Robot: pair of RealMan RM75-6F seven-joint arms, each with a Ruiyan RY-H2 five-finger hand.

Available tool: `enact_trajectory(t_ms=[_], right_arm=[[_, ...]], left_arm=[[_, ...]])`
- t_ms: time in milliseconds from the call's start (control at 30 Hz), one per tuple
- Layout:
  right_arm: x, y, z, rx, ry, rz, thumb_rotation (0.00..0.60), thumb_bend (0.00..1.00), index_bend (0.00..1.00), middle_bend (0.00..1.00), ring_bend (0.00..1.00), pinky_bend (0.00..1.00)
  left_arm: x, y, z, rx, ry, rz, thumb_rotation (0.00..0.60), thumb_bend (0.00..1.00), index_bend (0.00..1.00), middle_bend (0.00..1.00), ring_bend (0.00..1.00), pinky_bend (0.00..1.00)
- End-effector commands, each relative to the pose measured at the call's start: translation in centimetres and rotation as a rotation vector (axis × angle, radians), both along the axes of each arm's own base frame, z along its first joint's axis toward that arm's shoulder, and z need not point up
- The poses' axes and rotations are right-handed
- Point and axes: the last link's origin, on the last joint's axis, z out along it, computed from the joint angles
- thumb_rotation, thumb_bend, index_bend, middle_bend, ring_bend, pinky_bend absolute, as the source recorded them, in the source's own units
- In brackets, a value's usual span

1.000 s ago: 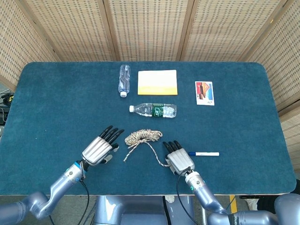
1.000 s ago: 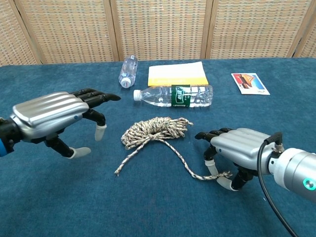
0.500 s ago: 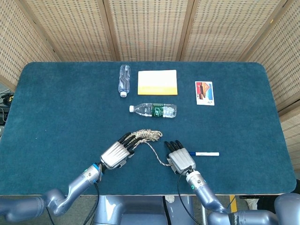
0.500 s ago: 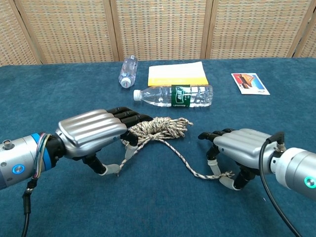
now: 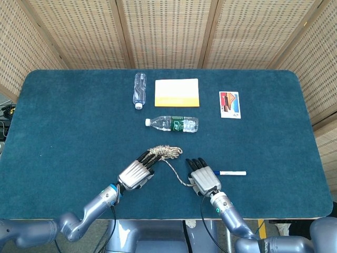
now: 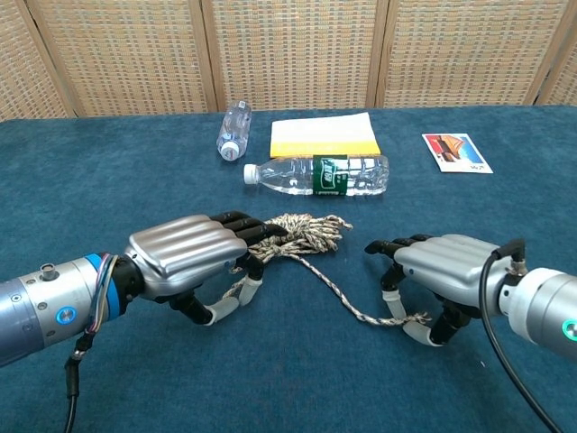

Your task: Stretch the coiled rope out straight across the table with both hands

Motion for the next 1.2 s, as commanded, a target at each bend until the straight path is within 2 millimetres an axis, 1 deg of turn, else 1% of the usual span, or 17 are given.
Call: enact_trajectory(t_ms=[33, 167, 433, 567, 1200], right_arm=[[0.0, 0.0, 0.0, 0.000, 0.000, 0.000, 0.600, 0.42, 0.58, 0.00, 0.00, 0.00], [0.0, -0.1, 0.2, -0.003, -0.001, -0.002, 0.600, 0.42, 0.58, 0.00, 0.00, 0.00], [0.1, -0.1, 0.1, -0.005, -0.003, -0.001, 0.600, 0.42, 0.58, 0.00, 0.00, 0.00], [0.1, 0.0, 0.0, -0.002, -0.007, -0.006, 0.600, 0.42, 0.58, 0.00, 0.00, 0.00], [-0.5, 0.0, 0.3, -0.009, -0.007, -0.013, 0.600, 0.42, 0.58, 0.00, 0.00, 0.00]], left_arm=[[0.1, 0.1, -0.2, 0.003, 0.005, 0.004, 0.600, 0.52, 0.54, 0.00, 0.00, 0.00], [0.1, 0.2, -0.1, 0.010, 0.012, 0.006, 0.600, 0.56, 0.54, 0.00, 0.00, 0.00], [-0.8, -0.1, -0.2, -0.008, 0.031, 0.042, 0.600, 0.65, 0.54, 0.00, 0.00, 0.00], [-0.9, -0.1, 0.0, -0.014, 0.020, 0.052, 0.600, 0.65, 0.54, 0.00, 0.00, 0.00], [-2.6, 2.0, 1.2, 0.041, 0.067, 0.106, 0.600, 0.65, 0.54, 0.00, 0.00, 0.00]])
